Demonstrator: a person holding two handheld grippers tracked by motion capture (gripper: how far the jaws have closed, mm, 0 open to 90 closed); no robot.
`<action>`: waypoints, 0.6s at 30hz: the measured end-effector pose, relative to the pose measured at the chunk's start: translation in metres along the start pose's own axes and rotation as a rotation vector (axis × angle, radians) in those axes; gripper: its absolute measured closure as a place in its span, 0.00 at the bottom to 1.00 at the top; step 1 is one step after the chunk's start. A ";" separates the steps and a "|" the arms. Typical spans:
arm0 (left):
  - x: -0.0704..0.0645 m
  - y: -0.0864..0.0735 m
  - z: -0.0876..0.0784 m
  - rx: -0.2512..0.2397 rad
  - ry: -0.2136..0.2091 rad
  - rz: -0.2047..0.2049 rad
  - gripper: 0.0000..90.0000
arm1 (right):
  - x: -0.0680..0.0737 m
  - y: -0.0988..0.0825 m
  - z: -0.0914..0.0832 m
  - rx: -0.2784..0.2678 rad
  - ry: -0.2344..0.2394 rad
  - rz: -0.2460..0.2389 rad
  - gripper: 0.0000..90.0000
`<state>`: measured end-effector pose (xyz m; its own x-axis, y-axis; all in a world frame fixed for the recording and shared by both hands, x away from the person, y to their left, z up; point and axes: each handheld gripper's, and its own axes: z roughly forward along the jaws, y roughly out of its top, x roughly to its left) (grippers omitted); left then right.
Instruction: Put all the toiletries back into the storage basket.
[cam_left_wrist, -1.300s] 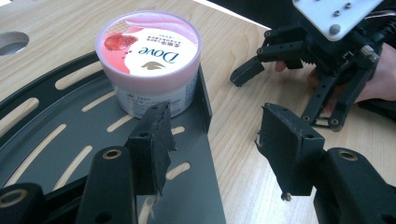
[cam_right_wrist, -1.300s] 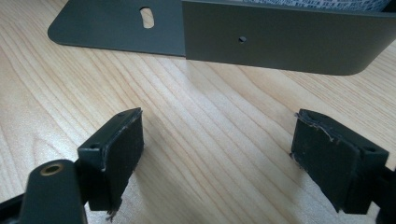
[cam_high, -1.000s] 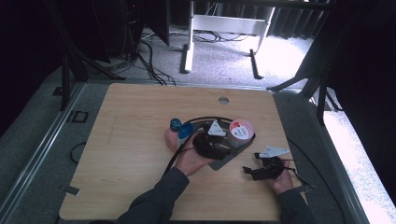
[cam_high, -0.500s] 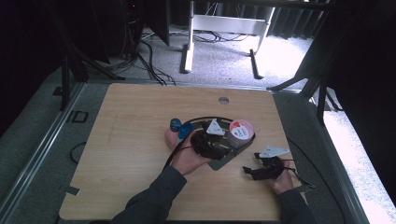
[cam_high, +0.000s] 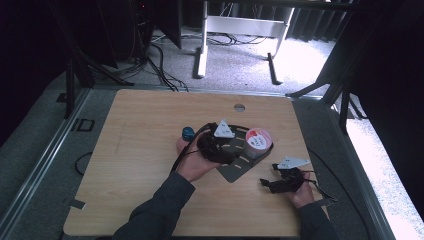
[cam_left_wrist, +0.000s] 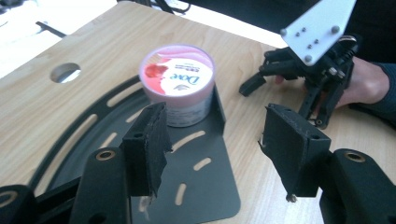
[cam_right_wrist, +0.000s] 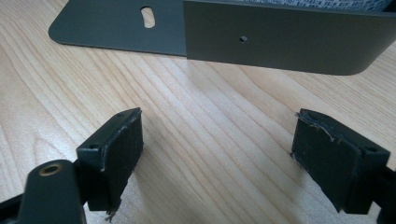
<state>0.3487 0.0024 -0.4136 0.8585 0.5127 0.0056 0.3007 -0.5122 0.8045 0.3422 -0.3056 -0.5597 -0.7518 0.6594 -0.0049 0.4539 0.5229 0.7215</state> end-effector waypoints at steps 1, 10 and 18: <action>0.001 0.001 -0.001 -0.002 0.003 -0.001 0.45 | 0.000 0.000 0.000 0.000 0.000 0.000 0.18; 0.013 0.003 -0.014 -0.028 0.029 -0.017 0.41 | 0.000 0.000 0.000 0.001 0.002 0.001 0.18; 0.027 0.005 -0.027 -0.038 0.055 -0.037 0.39 | 0.000 0.000 0.000 0.001 0.005 -0.002 0.18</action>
<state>0.3621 0.0327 -0.3933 0.8227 0.5684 0.0076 0.3147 -0.4666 0.8266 0.3416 -0.3055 -0.5597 -0.7552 0.6555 -0.0034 0.4527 0.5252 0.7206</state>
